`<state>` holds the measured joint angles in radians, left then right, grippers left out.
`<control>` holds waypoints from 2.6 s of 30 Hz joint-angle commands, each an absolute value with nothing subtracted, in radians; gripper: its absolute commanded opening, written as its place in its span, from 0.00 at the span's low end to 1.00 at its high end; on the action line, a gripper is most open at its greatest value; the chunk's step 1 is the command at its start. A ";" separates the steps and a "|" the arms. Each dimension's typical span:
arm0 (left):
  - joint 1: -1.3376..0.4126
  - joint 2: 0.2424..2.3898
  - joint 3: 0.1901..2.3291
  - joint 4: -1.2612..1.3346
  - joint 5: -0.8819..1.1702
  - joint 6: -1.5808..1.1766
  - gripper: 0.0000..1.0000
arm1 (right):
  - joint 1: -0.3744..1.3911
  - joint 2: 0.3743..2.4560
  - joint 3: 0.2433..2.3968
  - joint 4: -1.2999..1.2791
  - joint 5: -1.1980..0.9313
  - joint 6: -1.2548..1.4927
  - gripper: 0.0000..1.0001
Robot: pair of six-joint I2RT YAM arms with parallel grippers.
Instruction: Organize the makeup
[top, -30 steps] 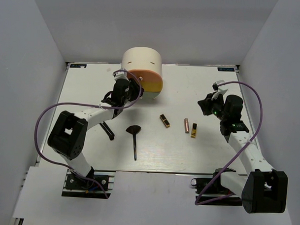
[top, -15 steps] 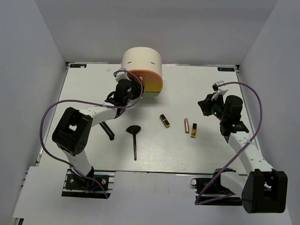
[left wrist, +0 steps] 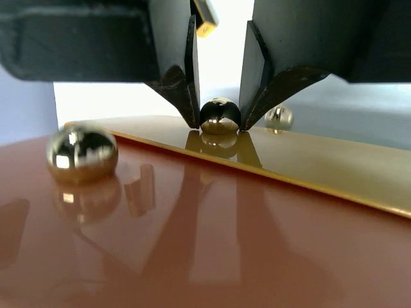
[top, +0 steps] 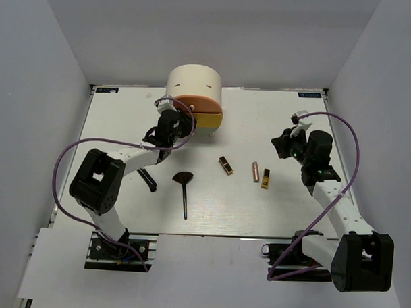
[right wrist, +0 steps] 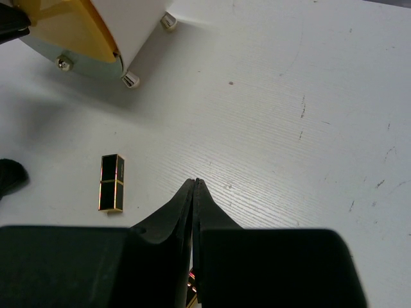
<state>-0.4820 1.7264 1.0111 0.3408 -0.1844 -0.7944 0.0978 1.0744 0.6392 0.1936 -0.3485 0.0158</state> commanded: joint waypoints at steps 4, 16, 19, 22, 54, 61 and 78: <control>-0.491 1.576 0.908 0.285 -0.166 -0.807 0.14 | 0.092 1.066 0.638 0.245 -0.354 0.005 0.05; -0.509 1.509 0.854 0.213 -0.126 -0.833 0.10 | 0.100 1.088 0.650 0.250 -0.405 -0.041 0.08; -0.509 1.509 0.874 0.163 -0.130 -0.828 0.09 | 0.097 1.091 0.650 0.245 -0.422 -0.052 0.08; -0.509 1.514 0.899 0.114 -0.134 -0.830 0.18 | 0.098 1.097 0.650 0.238 -0.465 -0.077 0.13; -0.500 0.937 0.649 -0.501 -0.275 -1.089 0.82 | 0.432 1.466 0.811 0.011 -0.397 -0.249 0.57; -0.500 0.853 0.647 -0.638 -0.340 -1.111 0.84 | 0.526 1.658 0.943 0.037 -0.273 -0.132 0.69; -0.500 0.784 0.615 -0.670 -0.351 -1.126 0.84 | 0.603 1.735 0.937 0.069 -0.115 -0.101 0.18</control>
<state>-0.5041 0.7788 0.6109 -0.6804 -0.3340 -1.1343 0.5999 1.7546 0.9565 0.0406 -0.1497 -0.0994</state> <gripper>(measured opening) 0.844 0.304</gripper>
